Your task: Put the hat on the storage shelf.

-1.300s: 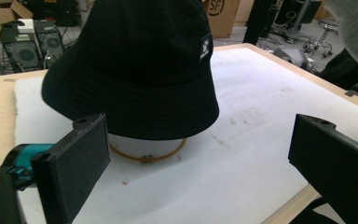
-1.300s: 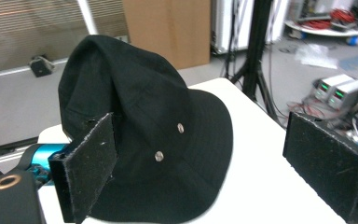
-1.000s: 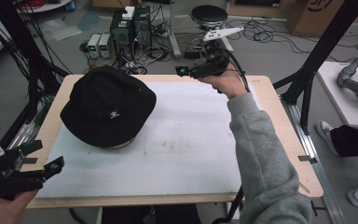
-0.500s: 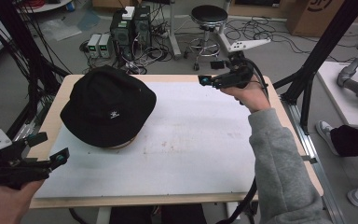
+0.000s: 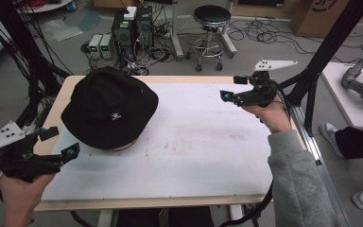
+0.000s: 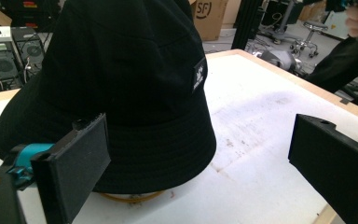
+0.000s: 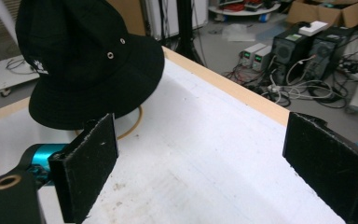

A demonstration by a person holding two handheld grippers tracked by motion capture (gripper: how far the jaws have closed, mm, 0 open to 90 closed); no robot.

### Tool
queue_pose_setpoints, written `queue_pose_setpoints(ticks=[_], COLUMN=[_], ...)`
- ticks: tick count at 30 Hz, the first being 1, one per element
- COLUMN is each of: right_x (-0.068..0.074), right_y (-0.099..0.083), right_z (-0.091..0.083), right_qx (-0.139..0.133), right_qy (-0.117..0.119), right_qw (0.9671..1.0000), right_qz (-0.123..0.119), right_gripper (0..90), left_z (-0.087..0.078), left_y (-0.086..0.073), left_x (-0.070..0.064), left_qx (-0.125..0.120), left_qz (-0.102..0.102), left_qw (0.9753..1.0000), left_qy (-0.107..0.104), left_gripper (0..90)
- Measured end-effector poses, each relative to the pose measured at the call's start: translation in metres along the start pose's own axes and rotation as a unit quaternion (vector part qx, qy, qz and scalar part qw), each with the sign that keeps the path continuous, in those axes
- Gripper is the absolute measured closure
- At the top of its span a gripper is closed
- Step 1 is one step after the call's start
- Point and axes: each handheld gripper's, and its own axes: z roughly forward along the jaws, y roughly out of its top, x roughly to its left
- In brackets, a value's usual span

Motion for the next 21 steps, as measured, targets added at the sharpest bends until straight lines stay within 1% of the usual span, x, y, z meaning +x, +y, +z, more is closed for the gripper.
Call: queue_pose_setpoints(ticks=[2, 3, 6, 8, 13, 15, 17, 21], right_x=[0.0, 0.0, 0.002, 0.005, 0.012, 0.015, 0.019, 0.024], right_y=[-0.009, -0.014, -0.028, -0.036, -0.057, -0.065, -0.073, -0.088], right_z=[-0.005, -0.008, -0.015, -0.021, -0.035, -0.041, -0.048, -0.06], right_qx=[-0.007, -0.011, -0.012, -0.018, -0.034, -0.043, -0.054, -0.072], right_qy=[-0.003, -0.007, -0.024, -0.027, -0.043, -0.047, -0.049, -0.054], right_qw=[1.0, 0.9999, 0.9996, 0.9994, 0.9984, 0.9978, 0.9972, 0.9958], right_qz=[0.005, 0.005, 0.006, 0.009, 0.015, 0.018, 0.013, 0.019], right_gripper=[10.0, 10.0, 10.0, 10.0, 10.0, 10.0, 10.0, 10.0], left_z=[0.001, 0.001, 0.002, 0.002, -0.001, -0.003, -0.003, 0.0], left_y=[0.0, 0.0, 0.0, 0.001, 0.002, 0.003, 0.003, 0.003], left_x=[0.001, 0.002, 0.003, 0.003, 0.005, 0.005, 0.006, 0.006], left_qx=[0.0, -0.001, -0.001, -0.003, -0.01, -0.015, -0.018, -0.015], left_qz=[-0.002, -0.003, -0.004, -0.004, -0.006, -0.007, -0.007, -0.009], left_qw=[1.0, 1.0, 1.0, 1.0, 0.9999, 0.9998, 0.9997, 0.9997], left_qy=[0.002, 0.002, 0.003, 0.006, 0.012, 0.014, 0.017, 0.018], left_gripper=[5.8, 5.8, 5.8, 5.8, 5.7, 5.8, 5.8, 5.8])
